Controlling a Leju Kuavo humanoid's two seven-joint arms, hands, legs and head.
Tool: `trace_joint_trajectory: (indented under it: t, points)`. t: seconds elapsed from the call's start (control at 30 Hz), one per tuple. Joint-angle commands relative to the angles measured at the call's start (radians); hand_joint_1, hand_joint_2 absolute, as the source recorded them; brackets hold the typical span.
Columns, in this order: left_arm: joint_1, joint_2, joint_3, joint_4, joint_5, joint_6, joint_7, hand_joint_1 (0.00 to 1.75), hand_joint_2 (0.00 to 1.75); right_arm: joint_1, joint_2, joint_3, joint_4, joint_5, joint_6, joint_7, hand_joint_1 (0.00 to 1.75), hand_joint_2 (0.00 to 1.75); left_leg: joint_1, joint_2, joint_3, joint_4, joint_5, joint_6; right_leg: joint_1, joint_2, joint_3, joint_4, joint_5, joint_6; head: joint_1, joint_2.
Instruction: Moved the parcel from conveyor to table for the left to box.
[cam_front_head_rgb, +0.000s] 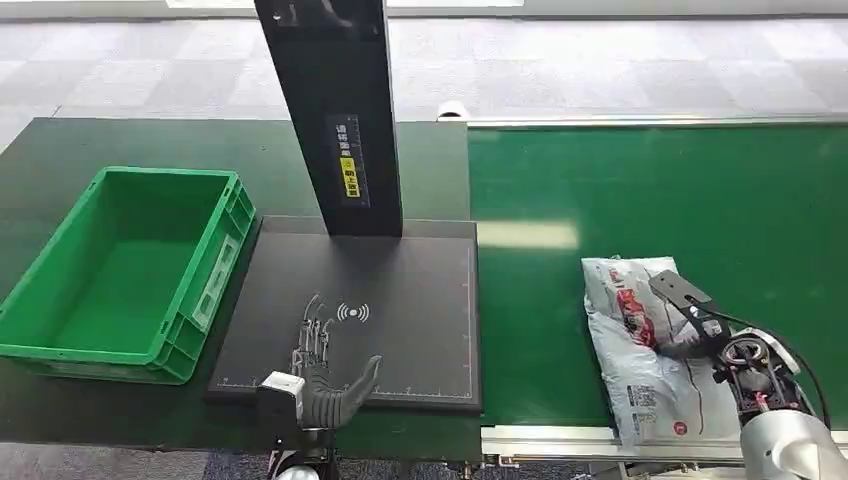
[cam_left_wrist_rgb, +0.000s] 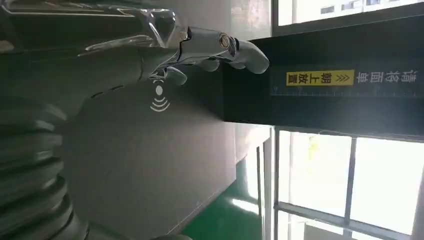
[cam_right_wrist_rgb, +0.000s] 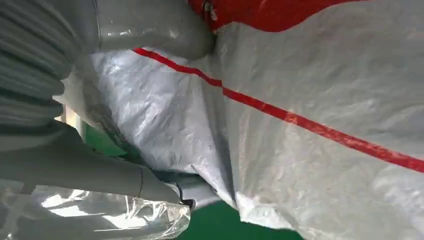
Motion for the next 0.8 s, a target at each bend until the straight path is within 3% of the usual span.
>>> trace_joint_trajectory:
  t: [0.03, 0.13, 0.3, 0.37, 0.47, 0.5, 0.6, 0.7, 0.8]
  points:
    - [0.067, 0.000, -0.028, -0.044, -0.016, 0.052, 0.017, 0.00, 1.75, -0.002, 0.104, -0.128, -0.019, -0.086, -0.255, -0.150, 1.75, 1.75, 0.000, 0.003, 0.001, -0.001, 0.000, 0.000, 0.001, 0.001, 0.001, -0.001, 0.001, -0.001, 0.000, 0.000]
    - [0.070, 0.002, -0.028, -0.052, -0.021, 0.054, 0.022, 0.00, 1.75, -0.010, 0.107, -0.124, -0.029, -0.086, -0.254, -0.145, 1.75, 1.75, -0.001, 0.006, -0.001, -0.001, 0.000, 0.000, 0.000, 0.004, -0.001, 0.000, 0.001, -0.001, 0.000, 0.000]
    - [0.057, -0.007, -0.031, -0.026, -0.021, 0.061, 0.023, 0.00, 1.75, 0.043, 0.118, -0.173, -0.163, -0.170, -0.358, -0.295, 1.75, 1.75, 0.000, 0.001, -0.002, -0.001, 0.000, 0.000, 0.000, -0.001, -0.002, -0.002, 0.000, -0.002, 0.000, 0.000]
    - [0.054, -0.009, -0.032, -0.018, -0.020, 0.061, 0.020, 0.00, 1.75, 0.093, 0.141, -0.180, -0.302, -0.224, -0.401, -0.364, 1.75, 1.75, -0.001, -0.001, -0.005, -0.001, 0.001, 0.000, 0.000, -0.002, -0.004, 0.000, 0.000, -0.001, 0.000, 0.000]
    - [0.054, -0.016, -0.031, -0.012, -0.015, 0.069, 0.003, 0.00, 1.75, 0.281, 0.211, -0.194, -0.732, -0.390, -0.437, -0.449, 1.75, 1.75, 0.000, 0.000, -0.006, -0.001, 0.000, 0.000, 0.000, -0.002, -0.004, -0.001, 0.000, -0.002, 0.000, 0.000]
    - [0.040, 0.011, -0.044, 0.004, -0.008, 0.078, 0.002, 0.00, 1.75, 0.385, 0.250, -0.184, -0.941, -0.453, -0.463, -0.468, 1.75, 1.75, 0.000, -0.003, -0.008, -0.001, 0.001, 0.000, 0.000, -0.004, -0.006, 0.000, 0.000, -0.001, 0.000, 0.000]
    - [0.043, 0.024, -0.024, -0.008, -0.003, 0.074, 0.002, 0.00, 1.75, 0.633, 0.320, -0.141, -1.342, -0.514, -0.576, -0.507, 1.75, 1.75, 0.001, -0.007, -0.008, -0.002, 0.001, -0.001, 0.001, -0.008, -0.006, -0.001, -0.002, -0.002, 0.000, 0.000]
    - [0.057, -0.006, 0.037, 0.014, 0.018, 0.119, 0.002, 0.00, 1.75, 0.755, 0.338, -0.108, -1.494, -0.492, -0.610, -0.498, 1.75, 1.75, 0.001, -0.015, -0.008, -0.002, -0.001, -0.001, 0.001, -0.016, -0.004, 0.000, -0.008, -0.002, 0.000, 0.000]
    - [0.065, -0.014, 0.057, 0.002, -0.003, 0.119, 0.002, 0.00, 1.75, 0.767, 0.346, -0.106, -1.511, -0.486, -0.611, -0.500, 1.75, 1.75, 0.001, -0.015, -0.011, -0.001, -0.002, -0.001, 0.002, -0.015, -0.006, 0.000, -0.008, -0.003, 0.000, 0.000]
